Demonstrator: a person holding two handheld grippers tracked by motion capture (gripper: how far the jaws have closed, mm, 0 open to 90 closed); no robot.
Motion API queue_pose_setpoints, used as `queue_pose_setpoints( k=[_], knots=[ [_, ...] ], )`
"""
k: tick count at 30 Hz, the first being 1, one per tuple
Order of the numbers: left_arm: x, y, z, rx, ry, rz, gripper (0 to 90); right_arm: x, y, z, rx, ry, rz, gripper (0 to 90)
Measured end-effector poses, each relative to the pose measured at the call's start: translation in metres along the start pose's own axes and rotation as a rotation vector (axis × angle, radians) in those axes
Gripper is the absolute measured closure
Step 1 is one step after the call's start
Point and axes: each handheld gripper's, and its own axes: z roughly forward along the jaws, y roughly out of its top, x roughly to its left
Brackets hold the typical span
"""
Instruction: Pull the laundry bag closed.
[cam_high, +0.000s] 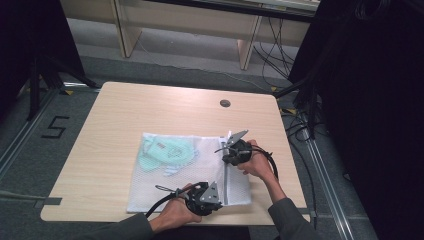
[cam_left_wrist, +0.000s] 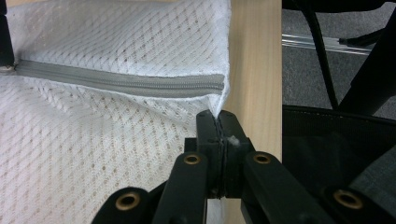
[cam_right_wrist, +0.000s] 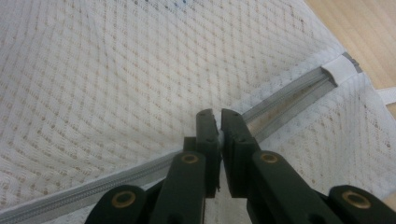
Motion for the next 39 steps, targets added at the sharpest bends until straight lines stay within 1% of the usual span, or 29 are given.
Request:
queue_pose_setpoints(
  k=[2,4,6,9,11,12,13,14,15,16,19,20,22,23,24,25,26,27,28,29,30,32,33,34,35,36,37,38,39],
  knots=[
    [0.000,0.000,0.000,0.001,-0.001,0.001,88.9,-0.001,0.001,0.000,-0.003,-0.009,0.003,86.9],
    [-0.001,0.000,0.000,0.001,-0.002,0.003,88.9,-0.004,0.001,0.002,-0.009,-0.007,-0.016,86.9],
    [-0.001,0.000,0.000,0.000,0.003,0.005,88.9,-0.005,0.000,0.002,-0.011,-0.013,0.011,86.9],
    [0.000,0.001,0.000,-0.004,0.004,-0.001,88.9,-0.007,0.000,0.003,-0.008,-0.001,0.009,86.8],
    [-0.001,0.001,-0.001,-0.001,-0.001,-0.001,88.9,-0.007,0.001,0.003,-0.007,-0.007,0.006,86.8],
    [-0.002,0.001,-0.001,0.003,-0.003,0.005,88.9,-0.009,0.002,0.003,-0.013,-0.017,-0.008,86.9],
    [-0.002,0.001,0.000,0.007,0.001,0.010,88.9,-0.009,0.003,0.003,-0.007,-0.017,0.010,86.9],
    [-0.003,0.001,0.000,0.003,0.000,0.005,88.8,-0.009,0.004,0.003,-0.014,-0.018,0.010,86.9],
    [-0.002,0.001,0.000,0.006,-0.003,0.006,88.9,-0.011,0.004,0.003,-0.009,-0.016,0.008,86.9],
    [-0.002,0.000,0.000,0.007,-0.005,0.005,88.9,-0.013,0.005,0.004,-0.011,-0.018,-0.010,86.9],
    [-0.003,0.001,0.000,0.003,0.000,0.005,88.9,-0.014,0.004,0.005,-0.015,-0.027,0.018,86.9],
    [-0.003,0.001,0.000,0.001,-0.005,0.000,88.9,-0.016,0.005,0.004,-0.012,-0.029,0.006,86.9],
    [-0.004,0.000,0.001,0.000,-0.002,0.002,88.9,-0.018,0.005,0.005,-0.025,-0.036,0.007,86.9],
    [-0.004,0.000,0.001,0.003,-0.008,0.003,88.9,-0.019,0.006,0.004,-0.010,-0.031,0.005,86.9],
    [-0.004,0.000,0.001,0.003,-0.012,0.006,88.9,-0.020,0.006,0.006,-0.030,-0.041,-0.003,86.9],
    [-0.004,0.000,0.001,0.003,-0.017,0.002,88.9,-0.020,0.006,0.005,-0.021,-0.036,-0.001,86.9],
    [-0.004,0.000,0.001,0.002,-0.018,0.001,88.9,-0.021,0.006,0.006,-0.028,-0.043,0.006,86.9],
    [-0.005,0.000,0.001,-0.001,-0.014,0.000,88.9,-0.022,0.006,0.007,-0.032,-0.048,-0.008,86.9],
    [-0.005,0.000,0.001,-0.003,-0.016,-0.001,88.9,-0.023,0.005,0.007,-0.029,-0.045,0.004,86.9],
    [-0.005,0.001,0.001,0.002,-0.013,0.005,88.9,-0.025,0.005,0.007,-0.034,-0.047,0.002,86.9],
    [-0.006,0.000,0.002,-0.009,-0.018,-0.008,88.9,-0.026,0.005,0.007,-0.035,-0.045,0.000,86.9],
    [-0.005,0.000,0.001,-0.001,-0.015,0.002,88.9,-0.025,0.005,0.007,-0.028,-0.051,0.023,86.9],
    [-0.005,0.001,0.001,0.000,-0.012,0.004,88.9,-0.027,0.005,0.005,-0.016,-0.044,0.015,86.9],
    [-0.005,0.000,0.001,-0.010,-0.017,-0.011,88.9,-0.027,0.006,0.007,-0.031,-0.052,0.010,86.9],
    [-0.004,0.000,0.001,-0.007,-0.022,-0.009,88.9,-0.027,0.007,0.006,-0.020,-0.051,0.014,86.9],
    [-0.004,0.000,0.000,-0.010,-0.023,-0.012,88.9,-0.028,0.008,0.008,-0.038,-0.049,-0.005,86.9],
    [-0.004,0.000,-0.001,-0.011,-0.024,-0.017,88.9,-0.028,0.009,0.007,-0.029,-0.054,0.013,86.9],
    [-0.003,0.001,-0.002,-0.008,-0.017,-0.009,88.9,-0.030,0.009,0.007,-0.036,-0.063,0.008,86.9],
    [-0.003,0.001,-0.001,-0.011,-0.018,-0.011,88.9,-0.033,0.009,0.008,-0.039,-0.054,-0.001,86.9]
  ],
)
